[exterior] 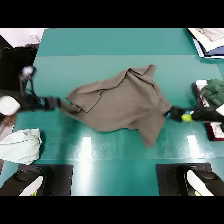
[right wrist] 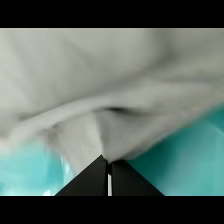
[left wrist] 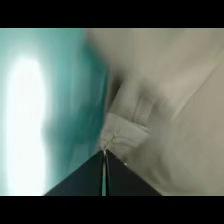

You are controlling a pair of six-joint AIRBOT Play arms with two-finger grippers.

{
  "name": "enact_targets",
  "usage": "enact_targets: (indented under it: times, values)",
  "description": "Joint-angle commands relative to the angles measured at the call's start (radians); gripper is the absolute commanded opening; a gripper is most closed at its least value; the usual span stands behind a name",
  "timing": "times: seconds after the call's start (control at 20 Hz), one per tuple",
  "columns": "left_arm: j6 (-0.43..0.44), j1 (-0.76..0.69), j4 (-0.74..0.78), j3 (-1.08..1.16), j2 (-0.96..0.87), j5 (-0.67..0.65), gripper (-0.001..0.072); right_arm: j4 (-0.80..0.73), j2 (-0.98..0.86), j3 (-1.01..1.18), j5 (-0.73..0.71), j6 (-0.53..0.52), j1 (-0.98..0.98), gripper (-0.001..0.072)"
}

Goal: Fold the shirts.

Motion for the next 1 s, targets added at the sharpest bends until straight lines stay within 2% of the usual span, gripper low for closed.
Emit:
enact_targets:
  times: [0.0,0.25,0.45,0.6,0.75,0.85,0.95]
  values:
    - [-0.026,0.001,0.069,0.27,0.001,0.064,0.0024,0.004,0.087,0.269,-0.011,0.036,-0.039,0.0018]
    - [-0.013,0.001,0.222,0.772,0.001,0.097,0.0024,0.004,0.033,0.805,-0.008,0.036,-0.132,0.0018]
    - [0.075,0.001,0.232,1.086,0.001,0.095,0.0023,-0.002,-0.039,1.195,0.037,0.035,-0.196,0.0018]
    - [0.083,0.001,0.219,1.231,0.001,0.084,0.0024,-0.002,-0.081,1.426,0.09,0.035,-0.255,0.0018]
    - [0.103,0.001,0.118,1.275,0.001,0.062,0.0023,-0.002,-0.048,1.475,0.06,0.035,-0.307,0.0018]
    - [0.153,0.001,-0.018,1.27,0.001,0.042,0.0024,-0.002,0.024,1.392,-0.002,0.034,-0.352,0.0018]
    - [0.198,0.001,-0.112,1.249,0.001,-0.002,0.0024,-0.002,0.082,1.315,-0.006,0.03,-0.395,0.0018]
